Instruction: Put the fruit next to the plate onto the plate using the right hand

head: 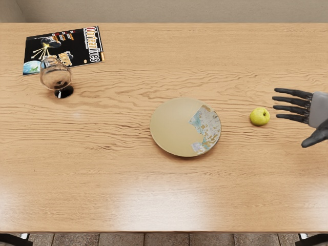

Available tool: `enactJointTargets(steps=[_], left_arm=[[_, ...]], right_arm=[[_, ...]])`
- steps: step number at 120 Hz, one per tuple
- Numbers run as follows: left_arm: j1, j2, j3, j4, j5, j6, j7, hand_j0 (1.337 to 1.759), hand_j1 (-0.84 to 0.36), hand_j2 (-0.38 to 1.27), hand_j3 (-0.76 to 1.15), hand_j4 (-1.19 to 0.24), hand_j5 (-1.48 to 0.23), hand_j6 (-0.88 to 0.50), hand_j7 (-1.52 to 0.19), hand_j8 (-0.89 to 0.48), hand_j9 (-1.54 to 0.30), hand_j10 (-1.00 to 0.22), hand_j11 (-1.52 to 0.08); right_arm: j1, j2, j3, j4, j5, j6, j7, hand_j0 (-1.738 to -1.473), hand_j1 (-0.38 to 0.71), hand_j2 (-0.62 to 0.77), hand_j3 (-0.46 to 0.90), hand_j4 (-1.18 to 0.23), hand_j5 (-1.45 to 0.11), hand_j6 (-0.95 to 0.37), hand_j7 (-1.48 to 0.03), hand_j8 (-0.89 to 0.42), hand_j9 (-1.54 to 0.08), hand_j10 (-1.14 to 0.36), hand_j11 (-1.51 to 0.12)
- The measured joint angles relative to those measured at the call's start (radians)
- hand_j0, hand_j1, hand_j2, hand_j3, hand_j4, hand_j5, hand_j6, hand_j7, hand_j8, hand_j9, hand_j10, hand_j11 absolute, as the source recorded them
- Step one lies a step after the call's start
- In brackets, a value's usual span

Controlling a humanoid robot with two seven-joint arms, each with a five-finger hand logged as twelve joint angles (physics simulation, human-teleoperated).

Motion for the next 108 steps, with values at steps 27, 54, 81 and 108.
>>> enactJointTargets(steps=[27,54,81,108], left_arm=[[-0.016,0.0,0.0,0.001,0.0,0.0,0.0,1.658,0.35,0.0,0.0,0.0,0.0,0.0,0.0,0.0,0.0,0.0,0.0],[-0.026,0.0,0.001,0.001,0.0,0.0,0.0,1.658,0.35,0.0,0.0,0.0,0.0,0.0,0.0,0.0,0.0,0.0,0.0],[-0.021,0.0,0.001,0.002,0.0,0.0,0.0,1.658,0.35,0.0,0.0,0.0,0.0,0.0,0.0,0.0,0.0,0.0,0.0],[-0.016,0.0,0.001,0.003,0.0,0.0,0.0,1.658,0.35,0.0,0.0,0.0,0.0,0.0,0.0,0.0,0.0,0.0,0.0]], right_arm=[[0.112,0.056,0.045,0.004,-0.307,-0.08,-0.094,-1.658,-0.32,0.0,0.0,-0.02,-0.03,-0.02,-0.03,-0.03,-0.03,-0.03,-0.03],[0.245,0.255,0.01,0.01,-0.83,-0.51,-0.282,-1.658,-0.33,0.0,0.0,-0.02,-0.03,-0.03,-0.03,-0.02,-0.03,-0.02,-0.03],[0.143,0.442,-0.027,0.014,-1.113,-0.782,-0.419,-1.658,-0.31,0.0,0.0,-0.04,-0.05,-0.04,-0.05,-0.04,-0.05,-0.04,-0.05],[0.074,0.539,-0.027,0.006,-1.188,-0.838,-0.48,-1.658,-0.14,-0.03,0.0,-0.18,-0.23,-0.19,-0.23,-0.18,-0.23,-0.18,-0.23]])
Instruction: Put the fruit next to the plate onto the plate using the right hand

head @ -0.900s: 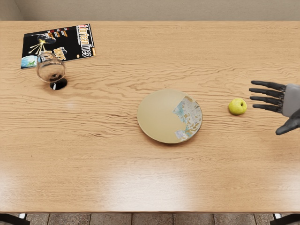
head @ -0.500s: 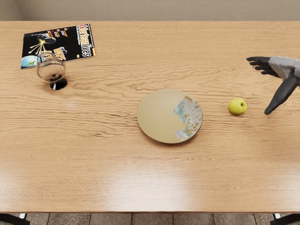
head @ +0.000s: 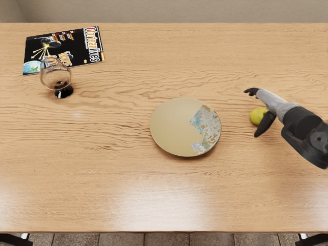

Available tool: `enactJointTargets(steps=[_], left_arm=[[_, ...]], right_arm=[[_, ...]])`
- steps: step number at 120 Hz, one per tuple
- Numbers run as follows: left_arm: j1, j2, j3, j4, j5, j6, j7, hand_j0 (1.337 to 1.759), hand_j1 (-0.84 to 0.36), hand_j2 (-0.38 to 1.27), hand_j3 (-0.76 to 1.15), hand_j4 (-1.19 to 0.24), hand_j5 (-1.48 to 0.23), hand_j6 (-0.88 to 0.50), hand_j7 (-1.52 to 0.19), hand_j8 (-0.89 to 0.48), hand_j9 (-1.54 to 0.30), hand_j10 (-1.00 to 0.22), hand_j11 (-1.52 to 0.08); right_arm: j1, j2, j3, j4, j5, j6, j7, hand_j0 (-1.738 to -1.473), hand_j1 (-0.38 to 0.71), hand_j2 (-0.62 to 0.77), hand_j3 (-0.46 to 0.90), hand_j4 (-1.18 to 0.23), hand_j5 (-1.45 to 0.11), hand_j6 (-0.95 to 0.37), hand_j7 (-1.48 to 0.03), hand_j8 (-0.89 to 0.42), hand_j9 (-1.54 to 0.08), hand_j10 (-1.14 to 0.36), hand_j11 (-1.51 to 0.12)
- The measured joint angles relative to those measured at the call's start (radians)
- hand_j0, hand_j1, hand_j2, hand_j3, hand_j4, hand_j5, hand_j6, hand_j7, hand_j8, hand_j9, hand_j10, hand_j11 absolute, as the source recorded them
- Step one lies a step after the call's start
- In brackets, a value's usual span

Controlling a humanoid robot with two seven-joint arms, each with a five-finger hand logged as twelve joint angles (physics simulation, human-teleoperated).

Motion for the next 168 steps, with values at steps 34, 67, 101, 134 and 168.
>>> enactJointTargets(steps=[34,67,101,134,168], left_arm=[[0.001,0.0,0.0,0.0,0.0,0.0,0.0,1.658,0.35,0.0,0.0,0.0,0.0,0.0,0.0,0.0,0.0,0.0,0.0],[0.002,0.0,0.0,0.0,0.0,0.0,0.0,1.658,0.35,0.0,0.0,0.0,0.0,0.0,0.0,0.0,0.0,0.0,0.0],[0.01,0.0,0.0,0.0,0.0,0.0,0.0,1.658,0.35,0.0,0.0,0.0,0.0,0.0,0.0,0.0,0.0,0.0,0.0],[0.012,0.0,0.0,0.0,0.0,0.0,0.0,1.658,0.35,0.0,0.0,0.0,0.0,0.0,0.0,0.0,0.0,0.0,0.0],[0.007,0.0,0.0,-0.001,0.0,0.0,0.0,1.658,0.35,0.0,0.0,0.0,0.0,0.0,0.0,0.0,0.0,0.0,0.0]], right_arm=[[-0.001,0.02,0.007,-0.046,-0.008,-0.006,-0.021,-1.658,0.01,-0.06,0.0,-0.3,-0.39,-0.31,-0.39,-0.3,-0.39,-0.3,-0.39],[0.0,0.042,0.008,-0.111,-0.008,-0.006,-0.023,-1.658,0.09,-0.07,0.0,-0.37,-0.48,-0.37,-0.48,-0.37,-0.48,-0.37,-0.48],[0.001,0.051,0.006,-0.114,-0.003,0.023,-0.024,-1.657,0.24,-0.04,0.0,-0.52,-0.65,-0.45,-0.66,-0.43,-0.66,-0.52,-0.66],[0.002,0.043,0.047,-0.093,0.006,0.059,-0.025,-1.656,0.26,0.16,0.0,-0.6,-0.78,-0.47,-0.77,-0.42,-0.78,-0.59,-0.78],[0.001,0.037,0.163,-0.011,0.053,0.155,-0.025,-1.658,0.28,0.24,0.0,-0.61,-0.84,-0.46,-0.81,-0.4,-0.83,-0.61,-0.83]])
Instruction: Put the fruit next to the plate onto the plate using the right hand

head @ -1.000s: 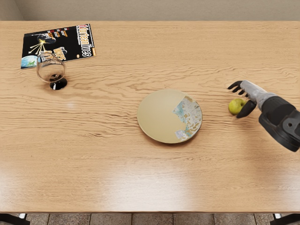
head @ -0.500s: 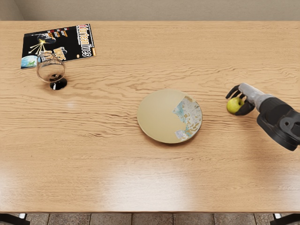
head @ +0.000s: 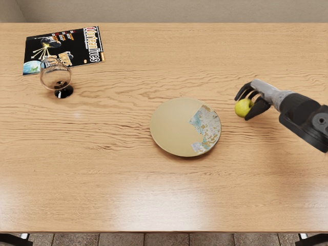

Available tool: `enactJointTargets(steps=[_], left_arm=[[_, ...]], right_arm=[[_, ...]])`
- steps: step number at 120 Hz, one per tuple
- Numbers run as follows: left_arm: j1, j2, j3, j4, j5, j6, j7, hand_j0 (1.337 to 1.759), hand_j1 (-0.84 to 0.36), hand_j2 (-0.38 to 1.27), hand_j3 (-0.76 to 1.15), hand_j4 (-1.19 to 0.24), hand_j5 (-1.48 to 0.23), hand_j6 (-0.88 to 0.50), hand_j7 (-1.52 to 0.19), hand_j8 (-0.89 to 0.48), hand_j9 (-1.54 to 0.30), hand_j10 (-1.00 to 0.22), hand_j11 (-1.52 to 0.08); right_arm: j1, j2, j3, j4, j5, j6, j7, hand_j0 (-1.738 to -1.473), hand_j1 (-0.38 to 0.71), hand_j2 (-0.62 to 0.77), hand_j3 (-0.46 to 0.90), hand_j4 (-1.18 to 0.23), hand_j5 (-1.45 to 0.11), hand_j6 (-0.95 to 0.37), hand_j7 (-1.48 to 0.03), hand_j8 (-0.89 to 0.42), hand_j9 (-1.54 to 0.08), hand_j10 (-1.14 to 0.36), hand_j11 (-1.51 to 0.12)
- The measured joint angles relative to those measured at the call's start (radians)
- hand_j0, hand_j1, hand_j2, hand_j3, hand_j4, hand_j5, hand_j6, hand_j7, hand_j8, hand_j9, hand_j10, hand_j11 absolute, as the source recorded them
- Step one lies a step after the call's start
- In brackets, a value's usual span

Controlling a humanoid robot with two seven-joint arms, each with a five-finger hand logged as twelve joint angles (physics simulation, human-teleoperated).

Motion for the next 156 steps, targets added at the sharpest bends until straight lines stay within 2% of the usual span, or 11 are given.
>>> enactJointTargets(steps=[24,58,104,110,129,137,145,156], left_arm=[[0.002,0.0,0.001,0.0,0.0,0.0,0.0,1.658,0.35,0.0,0.0,0.0,0.0,0.0,0.0,0.0,0.0,0.0,0.0],[0.002,0.0,0.002,0.0,0.0,0.0,0.0,1.658,0.35,0.0,0.0,0.0,0.0,0.0,0.0,0.0,0.0,0.0,0.0],[0.003,0.0,0.002,0.0,0.0,0.0,0.0,1.658,0.35,0.0,0.0,0.0,0.0,0.0,0.0,0.0,0.0,0.0,0.0],[0.003,0.0,0.003,0.0,0.0,0.0,0.0,1.658,0.35,0.0,0.0,0.0,0.0,0.0,0.0,0.0,0.0,0.0,0.0],[0.0,0.0,0.002,0.0,0.0,0.0,0.0,1.658,0.35,0.0,0.0,0.0,0.0,0.0,0.0,0.0,0.0,0.0,0.0],[-0.003,0.0,0.002,0.0,0.0,0.0,0.0,1.658,0.35,0.0,0.0,0.0,0.0,0.0,0.0,0.0,0.0,0.0,0.0],[-0.001,0.0,0.002,0.0,0.001,0.001,0.0,1.658,0.35,0.0,0.0,0.0,0.0,0.0,0.0,0.0,0.0,0.0,0.0],[-0.002,0.0,0.002,-0.001,-0.001,0.0,0.0,1.658,0.35,0.0,0.0,0.0,0.0,0.0,0.0,0.0,0.0,0.0,0.0]], right_arm=[[0.001,0.02,0.048,0.071,0.021,0.061,-0.006,-1.658,0.29,0.28,0.0,-0.61,-0.86,-0.45,-0.82,-0.39,-0.85,-0.6,-0.85],[0.001,0.076,0.065,0.125,0.028,0.09,-0.008,-1.658,0.32,0.38,0.0,-0.6,-0.87,-0.45,-0.82,-0.4,-0.85,-0.6,-0.85],[-0.042,0.107,0.057,0.158,0.024,0.094,-0.007,-1.658,0.28,0.25,0.0,-0.59,-0.82,-0.46,-0.8,-0.41,-0.81,-0.6,-0.81],[-0.047,0.107,0.059,0.161,0.023,0.09,-0.007,-1.658,0.23,0.18,0.0,-0.54,-0.74,-0.43,-0.72,-0.39,-0.73,-0.54,-0.73],[-0.053,0.075,0.114,0.163,0.053,0.111,-0.007,-1.658,-0.06,0.08,0.0,-0.27,-0.37,-0.22,-0.36,-0.2,-0.36,-0.27,-0.36],[-0.055,0.042,0.2,0.16,0.155,0.204,-0.006,-1.658,-0.13,0.06,0.0,-0.2,-0.27,-0.17,-0.27,-0.15,-0.27,-0.2,-0.27],[-0.056,-0.031,0.272,0.144,0.306,0.349,-0.005,-1.658,-0.19,0.04,0.0,-0.15,-0.21,-0.13,-0.2,-0.12,-0.2,-0.15,-0.2],[-0.056,-0.129,0.327,0.088,0.486,0.538,-0.001,-1.658,-0.24,0.02,0.0,-0.11,-0.14,-0.09,-0.14,-0.08,-0.14,-0.11,-0.14]])
